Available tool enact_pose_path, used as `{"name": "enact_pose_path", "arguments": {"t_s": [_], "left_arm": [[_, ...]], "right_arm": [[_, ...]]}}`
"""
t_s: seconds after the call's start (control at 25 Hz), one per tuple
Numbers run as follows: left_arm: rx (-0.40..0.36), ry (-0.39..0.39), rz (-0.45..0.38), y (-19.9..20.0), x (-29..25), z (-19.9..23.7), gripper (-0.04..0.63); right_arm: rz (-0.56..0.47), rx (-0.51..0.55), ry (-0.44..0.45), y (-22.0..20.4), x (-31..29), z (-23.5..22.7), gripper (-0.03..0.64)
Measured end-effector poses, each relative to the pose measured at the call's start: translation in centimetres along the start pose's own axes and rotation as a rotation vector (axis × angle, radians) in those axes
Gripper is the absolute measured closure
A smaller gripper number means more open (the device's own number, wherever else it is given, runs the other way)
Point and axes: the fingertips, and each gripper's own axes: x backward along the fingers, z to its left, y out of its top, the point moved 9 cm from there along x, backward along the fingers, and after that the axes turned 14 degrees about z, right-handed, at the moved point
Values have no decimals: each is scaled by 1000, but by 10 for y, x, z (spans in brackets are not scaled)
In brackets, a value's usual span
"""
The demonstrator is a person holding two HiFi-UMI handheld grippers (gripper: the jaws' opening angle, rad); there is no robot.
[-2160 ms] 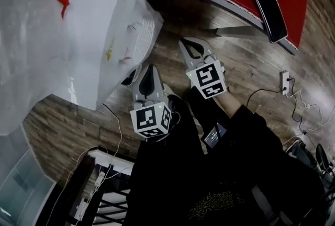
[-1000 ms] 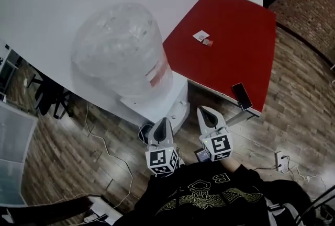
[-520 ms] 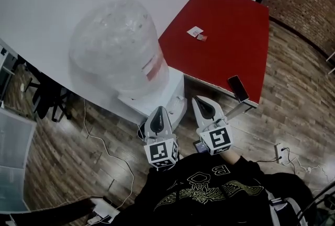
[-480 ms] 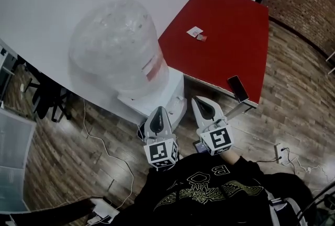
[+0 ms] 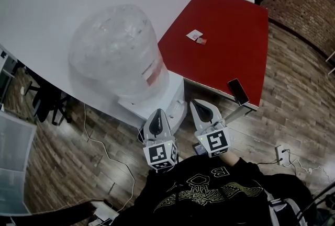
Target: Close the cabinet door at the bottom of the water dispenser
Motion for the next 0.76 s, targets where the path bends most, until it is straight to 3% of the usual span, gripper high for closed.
{"name": "enact_pose_path", "arguments": {"t_s": [0.76], "left_arm": [[2,10,31,-5,-9,-1,588]], "right_arm": [[21,10,11,-4,-8,-5,624]]}}
